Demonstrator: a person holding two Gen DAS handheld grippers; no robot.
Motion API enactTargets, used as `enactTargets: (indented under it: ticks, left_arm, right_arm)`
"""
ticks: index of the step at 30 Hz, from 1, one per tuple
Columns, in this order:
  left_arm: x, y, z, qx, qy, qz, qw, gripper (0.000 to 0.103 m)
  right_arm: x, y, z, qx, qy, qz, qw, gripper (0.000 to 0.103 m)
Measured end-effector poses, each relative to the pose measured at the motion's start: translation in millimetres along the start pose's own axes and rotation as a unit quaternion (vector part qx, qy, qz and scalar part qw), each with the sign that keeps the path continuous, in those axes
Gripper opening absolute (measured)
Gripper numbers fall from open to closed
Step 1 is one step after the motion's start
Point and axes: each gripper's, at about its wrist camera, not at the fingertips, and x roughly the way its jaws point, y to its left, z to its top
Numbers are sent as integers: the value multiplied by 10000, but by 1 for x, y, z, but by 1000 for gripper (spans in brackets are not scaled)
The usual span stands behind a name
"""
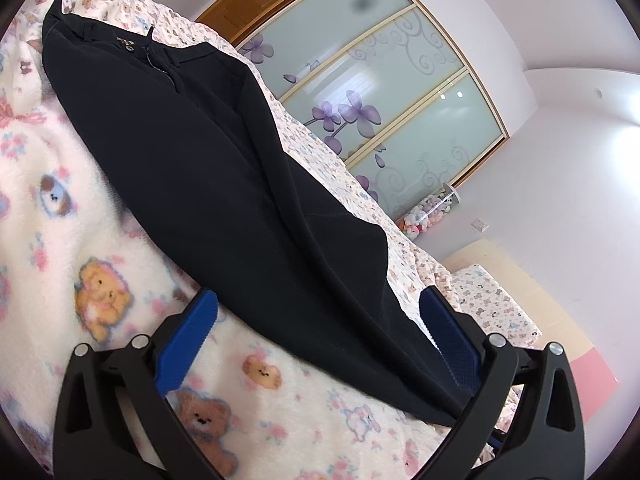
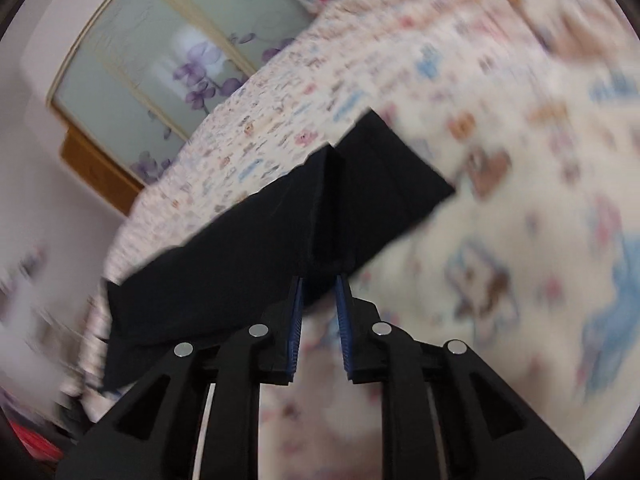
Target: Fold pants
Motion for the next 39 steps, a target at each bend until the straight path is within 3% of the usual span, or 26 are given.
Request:
enactTargets:
  ticks: [3, 5, 12, 24, 25, 26, 27, 28, 29, 30, 32, 39]
  left_arm:
    - [-1, 0, 0, -8, 4, -38, 10000, 101]
    - [-1, 0, 0, -13, 13, -55, 10000, 101]
    - [-4, 1, -1, -5, 51, -136, 9999, 101]
    - [-4, 1, -2, -2, 67, -164, 9998, 101]
    - [-4, 1, -2, -2, 67, -162, 9998, 101]
    - [-4, 1, -2, -2, 67, -163, 9998, 101]
    - [-4, 1, -2, -2, 68, -162, 9998, 101]
    - [-4, 1, -2, -3, 67, -163, 9998, 101]
    - [-4, 1, -2, -4, 66, -164, 9998, 101]
    - [-4, 1, -2, -4, 66, -163, 9998, 101]
    - [-4, 1, -2, -4, 67, -161, 9998, 101]
    - [-4, 1, -3, -3, 76, -156, 9998, 101]
  right_arm:
    - [-11, -7, -1, 724, -52, 632, 9954, 18]
    - [-9, -6, -1, 1069, 110, 750, 9914, 18]
    - [7, -7, 5, 1411, 79, -103, 9899, 18]
    - [19, -6, 14, 1247, -50, -430, 9913, 18]
    - [21, -6, 16, 1240, -45, -439, 9913, 21]
    - [22, -6, 16, 1241, -26, -447, 9913, 34]
    - [24, -7, 16, 1267, 2, -455, 9909, 59]
    - [26, -7, 17, 1290, -5, -460, 9906, 66]
    - [26, -6, 17, 1271, -59, -412, 9910, 59]
    - [25, -2, 17, 1098, -188, -422, 9929, 34]
    - [22, 7, 19, 728, -382, -621, 9947, 8]
    - [24, -1, 23, 1076, -62, -687, 9918, 13]
